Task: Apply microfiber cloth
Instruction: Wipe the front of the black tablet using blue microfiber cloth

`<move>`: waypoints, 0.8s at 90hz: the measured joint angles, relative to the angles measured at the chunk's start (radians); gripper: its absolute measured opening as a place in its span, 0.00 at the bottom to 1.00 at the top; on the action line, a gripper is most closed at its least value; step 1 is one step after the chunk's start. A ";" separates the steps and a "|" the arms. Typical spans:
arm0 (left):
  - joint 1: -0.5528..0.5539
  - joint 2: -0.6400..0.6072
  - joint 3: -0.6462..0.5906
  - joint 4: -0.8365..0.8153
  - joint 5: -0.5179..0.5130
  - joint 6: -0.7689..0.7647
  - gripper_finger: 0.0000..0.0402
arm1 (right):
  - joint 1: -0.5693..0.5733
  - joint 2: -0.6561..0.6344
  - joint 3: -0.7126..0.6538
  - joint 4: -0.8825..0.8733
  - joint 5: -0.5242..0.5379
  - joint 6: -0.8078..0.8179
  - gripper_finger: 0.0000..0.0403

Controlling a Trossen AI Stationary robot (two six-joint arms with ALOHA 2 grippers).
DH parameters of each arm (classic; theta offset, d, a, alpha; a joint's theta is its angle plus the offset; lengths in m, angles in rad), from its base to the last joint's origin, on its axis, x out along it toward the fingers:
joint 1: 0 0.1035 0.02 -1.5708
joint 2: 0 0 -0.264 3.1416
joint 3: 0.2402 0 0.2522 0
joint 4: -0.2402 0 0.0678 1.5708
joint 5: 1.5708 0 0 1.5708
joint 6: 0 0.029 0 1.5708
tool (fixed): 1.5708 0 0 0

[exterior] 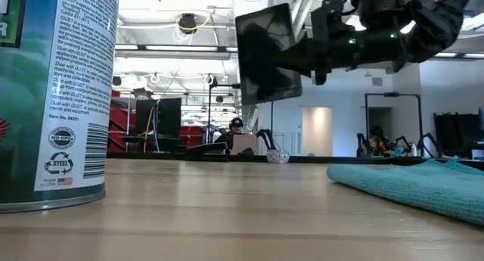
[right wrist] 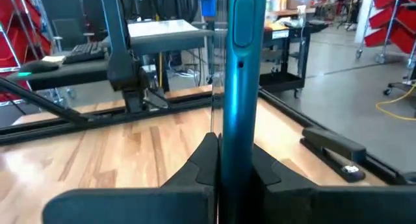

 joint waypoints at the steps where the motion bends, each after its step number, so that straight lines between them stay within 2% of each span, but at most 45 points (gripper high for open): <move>1: 0.004 0.005 0.000 0.007 0.005 0.003 0.00 | 0.000 -0.004 -0.003 -0.003 0.004 0.000 0.02; 20: 0.057 0.112 0.010 0.102 0.108 0.025 0.00 | -0.003 -0.075 -0.055 -0.044 0.039 0.000 0.02; 42: 0.070 0.230 0.090 0.094 0.124 0.074 0.00 | -0.008 -0.131 -0.098 -0.069 0.061 0.009 0.02; 56: 0.069 0.259 0.148 0.072 0.128 0.110 0.00 | -0.008 -0.154 -0.098 -0.113 0.061 0.009 0.02; 72: 0.071 0.260 0.158 0.068 0.132 0.132 0.00 | -0.008 -0.154 -0.098 -0.116 0.061 0.009 0.02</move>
